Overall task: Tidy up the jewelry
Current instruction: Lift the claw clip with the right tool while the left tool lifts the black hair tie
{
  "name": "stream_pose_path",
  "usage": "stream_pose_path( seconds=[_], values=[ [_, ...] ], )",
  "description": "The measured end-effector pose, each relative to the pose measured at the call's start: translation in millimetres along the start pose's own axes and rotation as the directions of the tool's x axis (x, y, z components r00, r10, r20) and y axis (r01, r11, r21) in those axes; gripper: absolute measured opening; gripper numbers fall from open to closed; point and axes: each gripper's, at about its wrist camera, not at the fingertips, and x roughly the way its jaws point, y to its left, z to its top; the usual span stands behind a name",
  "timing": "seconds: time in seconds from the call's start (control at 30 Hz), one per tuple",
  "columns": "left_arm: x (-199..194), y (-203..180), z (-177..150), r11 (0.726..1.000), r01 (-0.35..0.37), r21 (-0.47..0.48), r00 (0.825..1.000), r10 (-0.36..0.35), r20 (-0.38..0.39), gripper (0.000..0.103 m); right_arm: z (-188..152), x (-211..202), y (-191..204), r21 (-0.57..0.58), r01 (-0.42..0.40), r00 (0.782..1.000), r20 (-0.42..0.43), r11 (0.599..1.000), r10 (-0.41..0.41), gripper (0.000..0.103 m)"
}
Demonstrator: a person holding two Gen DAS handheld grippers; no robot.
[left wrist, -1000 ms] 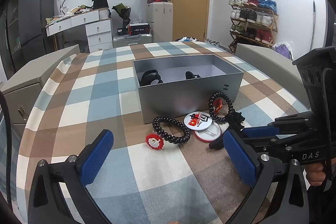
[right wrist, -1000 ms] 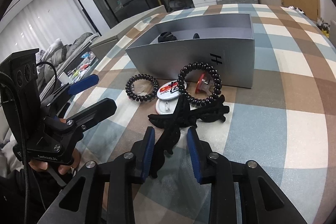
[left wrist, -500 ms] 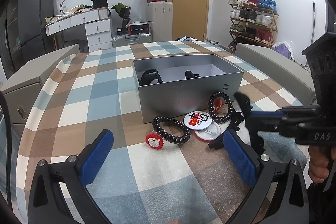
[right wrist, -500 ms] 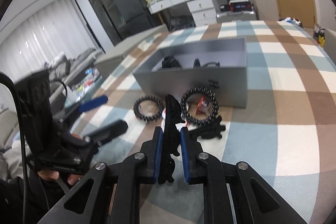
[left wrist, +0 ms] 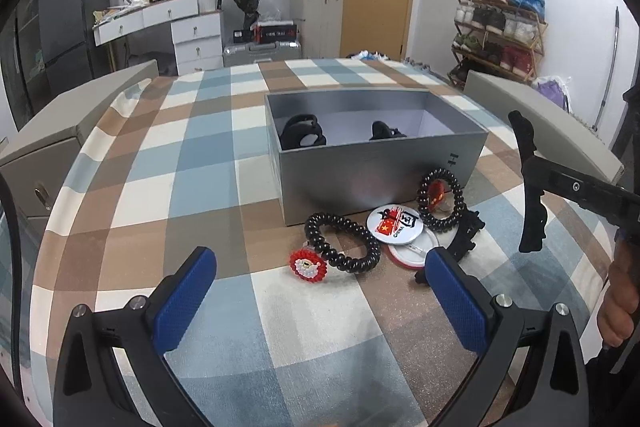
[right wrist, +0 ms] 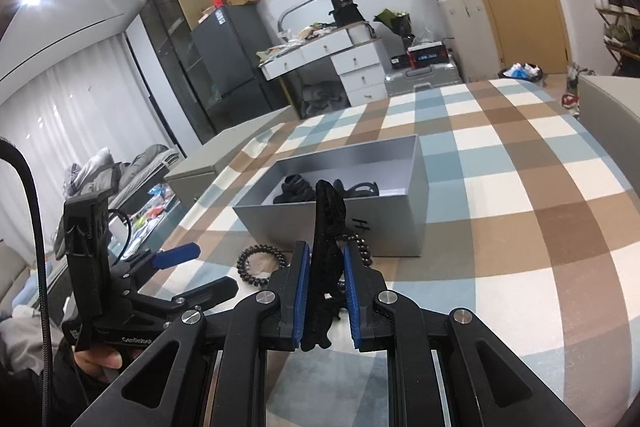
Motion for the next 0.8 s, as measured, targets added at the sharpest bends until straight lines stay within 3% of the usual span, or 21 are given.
stream_pose_path(
  seconds=[0.03, 0.2, 0.5, 0.67, 0.77, 0.8],
  values=[
    [2, -1, 1, 1.0, 0.004, 0.009, 1.0, -0.004, -0.013, 0.101, 0, 1, -1, 0.002, -0.001, 1.0, -0.005, 1.0, 0.001, 0.016],
    [18, -11, 2, 0.997, -0.012, 0.08, 0.995, 0.02, -0.095, 0.065, -2, 3, 1, -0.006, -0.006, 1.0, -0.021, 1.0, 0.005, 0.016],
    [23, -27, 2, 0.983, -0.019, 0.182, 0.992, 0.041, -0.122, 0.063, -1, 2, -3, 0.008, 0.0, 1.0, -0.025, 1.0, 0.001, 0.016],
    [25, -25, 4, 0.984, 0.004, 0.177, 0.991, 0.02, -0.135, 0.063, -1, 2, -3, 0.01, -0.003, 1.0, -0.024, 1.0, 0.003, 0.016],
    [27, -22, 4, 0.985, -0.005, 0.175, 0.99, 0.03, -0.139, 0.041, -1, 2, -3, 0.01, -0.005, 1.0, -0.028, 1.0, 0.005, 0.016],
    [26, -22, 4, 0.985, -0.001, 0.172, 0.99, 0.025, -0.138, 0.041, -1, 2, -3, 0.009, -0.006, 1.0, -0.031, 1.0, 0.006, 0.016]
  ],
)
